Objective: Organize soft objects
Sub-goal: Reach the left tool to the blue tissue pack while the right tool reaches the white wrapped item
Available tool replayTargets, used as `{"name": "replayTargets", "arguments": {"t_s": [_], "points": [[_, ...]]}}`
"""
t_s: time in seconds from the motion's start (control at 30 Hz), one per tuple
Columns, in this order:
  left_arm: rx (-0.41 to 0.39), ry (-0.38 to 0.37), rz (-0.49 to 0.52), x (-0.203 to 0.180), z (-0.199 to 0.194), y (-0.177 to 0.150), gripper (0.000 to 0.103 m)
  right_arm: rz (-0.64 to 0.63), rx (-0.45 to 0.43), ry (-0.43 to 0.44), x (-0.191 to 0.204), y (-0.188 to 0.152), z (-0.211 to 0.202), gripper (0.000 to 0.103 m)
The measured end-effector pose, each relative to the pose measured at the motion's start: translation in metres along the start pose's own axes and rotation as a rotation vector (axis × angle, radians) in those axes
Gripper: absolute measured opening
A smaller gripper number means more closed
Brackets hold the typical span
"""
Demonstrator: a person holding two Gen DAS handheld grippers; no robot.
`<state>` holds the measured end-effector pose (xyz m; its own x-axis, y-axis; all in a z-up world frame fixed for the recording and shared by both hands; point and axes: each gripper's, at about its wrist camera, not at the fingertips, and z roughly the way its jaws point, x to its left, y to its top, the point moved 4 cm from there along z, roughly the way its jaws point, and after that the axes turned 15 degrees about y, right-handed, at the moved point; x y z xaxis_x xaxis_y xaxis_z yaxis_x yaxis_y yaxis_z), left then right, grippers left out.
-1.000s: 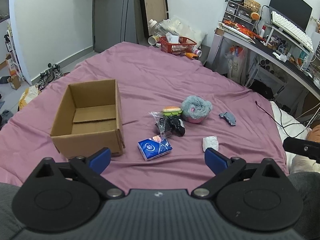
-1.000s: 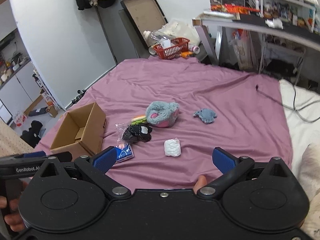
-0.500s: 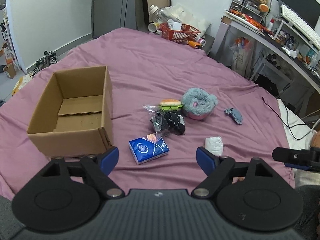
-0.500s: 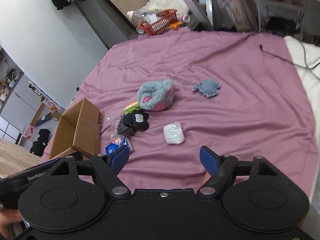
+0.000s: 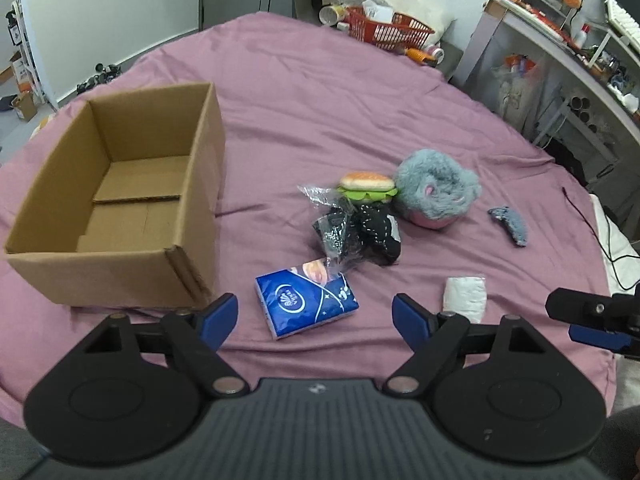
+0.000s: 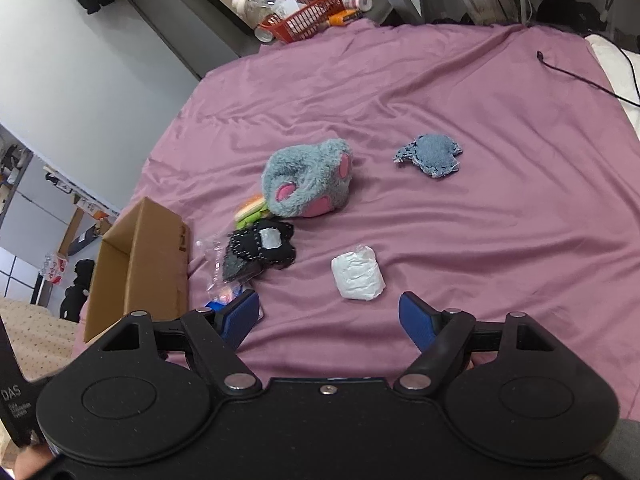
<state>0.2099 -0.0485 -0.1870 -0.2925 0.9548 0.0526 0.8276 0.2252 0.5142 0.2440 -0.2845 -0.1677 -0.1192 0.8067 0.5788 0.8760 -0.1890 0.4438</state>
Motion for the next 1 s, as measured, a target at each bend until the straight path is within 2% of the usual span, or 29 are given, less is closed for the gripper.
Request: {"name": "replayTargets", "arguments": {"t_s": [0.17, 0.57, 0.67, 0.83, 0.93, 1.0], "points": [[0.077, 0.02, -0.044, -0.005, 0.028, -0.002, 0.085, 0.013, 0.01, -0.02, -0.005, 0.0, 0.022, 0.076], [0.14, 0.1, -0.078, -0.022, 0.072, -0.001, 0.086, 0.011, 0.065, -0.056, -0.014, 0.004, 0.061, 0.076], [0.138, 0.154, -0.069, -0.025, 0.079, -0.004, 0.086, 0.026, 0.074, -0.06, -0.018, 0.005, 0.068, 0.076], [0.127, 0.2, -0.075, -0.029, 0.087, -0.009, 0.086, 0.032, 0.097, -0.067, -0.023, 0.006, 0.08, 0.076], [0.111, 0.209, -0.084, -0.031, 0.088, -0.008, 0.085, 0.029, 0.106, -0.072, -0.025, 0.006, 0.086, 0.075], [0.121, 0.205, -0.106, -0.03, 0.088, -0.009, 0.081, 0.02, 0.107, -0.076, -0.024, 0.007, 0.089, 0.072]]}}
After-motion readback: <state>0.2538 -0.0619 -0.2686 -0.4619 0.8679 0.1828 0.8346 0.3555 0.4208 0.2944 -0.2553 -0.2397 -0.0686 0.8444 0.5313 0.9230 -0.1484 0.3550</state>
